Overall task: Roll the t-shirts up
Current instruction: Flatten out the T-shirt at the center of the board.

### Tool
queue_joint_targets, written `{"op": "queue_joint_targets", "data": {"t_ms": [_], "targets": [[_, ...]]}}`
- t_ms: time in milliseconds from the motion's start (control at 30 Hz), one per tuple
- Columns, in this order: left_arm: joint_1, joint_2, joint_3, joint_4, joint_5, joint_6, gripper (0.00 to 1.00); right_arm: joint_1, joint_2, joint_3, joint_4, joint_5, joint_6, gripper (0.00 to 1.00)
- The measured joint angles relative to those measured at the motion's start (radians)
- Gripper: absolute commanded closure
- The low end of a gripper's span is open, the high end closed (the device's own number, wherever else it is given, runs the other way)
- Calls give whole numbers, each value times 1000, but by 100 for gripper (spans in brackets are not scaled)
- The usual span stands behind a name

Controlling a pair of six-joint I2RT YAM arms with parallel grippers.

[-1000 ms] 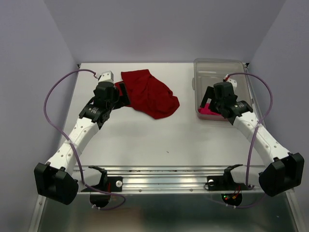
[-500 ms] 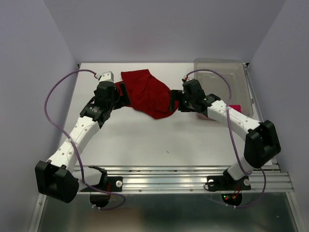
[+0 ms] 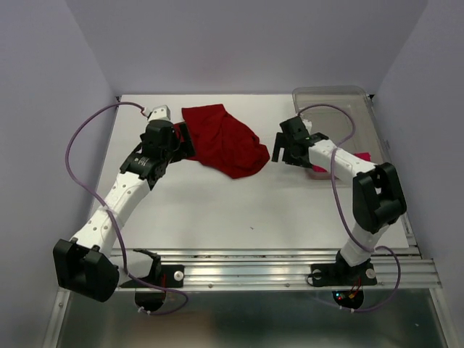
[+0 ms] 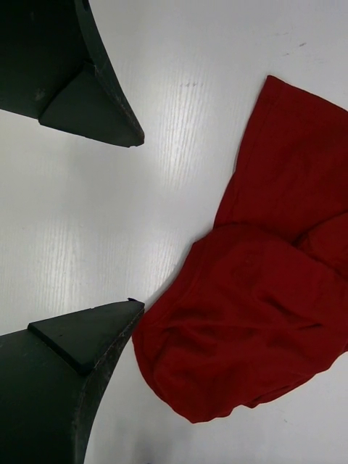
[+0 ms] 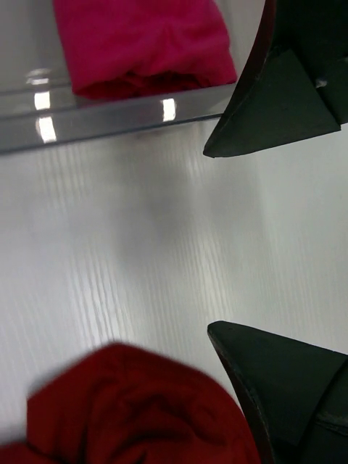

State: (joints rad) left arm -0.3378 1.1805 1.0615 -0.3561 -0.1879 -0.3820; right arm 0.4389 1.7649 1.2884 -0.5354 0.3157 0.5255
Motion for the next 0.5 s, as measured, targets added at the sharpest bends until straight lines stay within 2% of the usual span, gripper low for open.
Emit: {"op": "queue_joint_targets", "data": {"t_ms": [167, 300, 400, 500], "targets": [[0, 78, 30, -11, -7, -20, 1, -80, -106, -82, -50, 116, 18, 0], [3, 166, 58, -18, -7, -40, 2, -92, -170, -115, -76, 174, 33, 0], [6, 231, 79, -24, -4, -54, 4, -90, -187, -119, -81, 174, 35, 0], [6, 302, 116, -21, 4, -71, 9, -90, -187, -122, -73, 111, 26, 0]]}}
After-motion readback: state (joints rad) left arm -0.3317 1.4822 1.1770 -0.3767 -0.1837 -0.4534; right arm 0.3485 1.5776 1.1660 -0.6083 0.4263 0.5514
